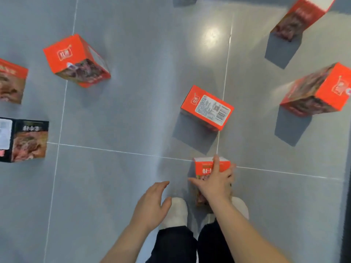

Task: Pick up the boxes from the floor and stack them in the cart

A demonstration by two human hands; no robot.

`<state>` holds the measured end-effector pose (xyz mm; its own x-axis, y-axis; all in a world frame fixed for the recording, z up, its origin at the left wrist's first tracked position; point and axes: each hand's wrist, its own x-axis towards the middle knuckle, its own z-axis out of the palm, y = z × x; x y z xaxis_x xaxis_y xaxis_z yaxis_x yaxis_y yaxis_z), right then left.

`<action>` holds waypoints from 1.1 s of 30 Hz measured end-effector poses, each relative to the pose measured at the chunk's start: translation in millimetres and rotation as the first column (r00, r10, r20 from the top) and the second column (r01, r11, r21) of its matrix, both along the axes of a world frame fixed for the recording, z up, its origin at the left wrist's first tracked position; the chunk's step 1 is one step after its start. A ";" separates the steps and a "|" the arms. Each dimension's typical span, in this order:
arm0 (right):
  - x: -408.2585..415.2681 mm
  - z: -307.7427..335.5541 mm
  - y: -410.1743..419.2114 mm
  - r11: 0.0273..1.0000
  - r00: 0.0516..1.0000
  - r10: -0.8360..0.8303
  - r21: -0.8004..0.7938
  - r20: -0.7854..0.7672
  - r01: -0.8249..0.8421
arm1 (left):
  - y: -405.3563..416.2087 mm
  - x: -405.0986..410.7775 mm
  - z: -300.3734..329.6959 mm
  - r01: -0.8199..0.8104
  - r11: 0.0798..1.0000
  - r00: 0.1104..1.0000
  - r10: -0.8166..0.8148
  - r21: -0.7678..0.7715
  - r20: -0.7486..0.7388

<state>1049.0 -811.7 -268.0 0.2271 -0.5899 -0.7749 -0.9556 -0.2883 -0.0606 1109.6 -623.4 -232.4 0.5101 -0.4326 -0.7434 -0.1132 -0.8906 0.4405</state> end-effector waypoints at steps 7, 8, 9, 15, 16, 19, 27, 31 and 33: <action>5.0 20.0 -18.8 0.980 0.977 -0.185 0.096 0.106 0.175 | -12.1 12.7 18.4 -0.044 0.999 0.999 0.043 -0.004 -0.014; 6.2 33.0 -23.9 0.962 0.958 -0.250 0.152 0.141 0.229 | -17.0 14.1 31.0 -0.052 0.999 0.998 0.051 -0.013 -0.041; 8.0 49.2 -29.2 0.941 0.935 -0.308 0.198 0.174 0.273 | -22.5 15.0 44.0 -0.062 0.998 0.995 0.061 -0.018 -0.077; 38.7 150.5 -60.0 0.829 0.789 -0.537 0.360 0.300 0.428 | -62.0 24.2 131.8 -0.301 0.951 0.937 0.281 -0.073 -0.209; 45.0 165.2 -64.7 0.800 0.760 -0.578 0.388 0.298 0.457 | -70.3 27.0 145.5 -0.358 0.926 0.919 0.327 -0.119 -0.222; 65.1 209.3 -79.4 0.710 0.699 -0.667 0.504 0.257 0.492 | -92.8 41.5 184.3 -0.476 0.854 0.874 0.434 -0.210 -0.218; 114.6 250.9 -93.7 0.574 0.685 -0.705 0.716 0.185 0.398 | -117.1 72.6 219.2 -0.656 0.678 0.738 0.669 -0.331 -0.089; 125.4 231.3 -94.4 0.754 0.780 -0.509 0.626 0.364 0.200 | -106.2 95.8 209.4 -0.706 0.615 0.665 0.746 -0.350 -0.030; 123.6 207.9 -101.4 0.886 0.823 -0.301 0.460 0.482 0.054 | -92.4 107.1 190.5 -0.703 0.632 0.661 0.750 -0.325 0.029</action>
<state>1172.6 -913.0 -60.1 0.5933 -0.3179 -0.7395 -0.7675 0.0536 -0.6388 1216.7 -715.7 -42.0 0.8362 -0.0356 -0.5473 0.4359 -0.5626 0.7025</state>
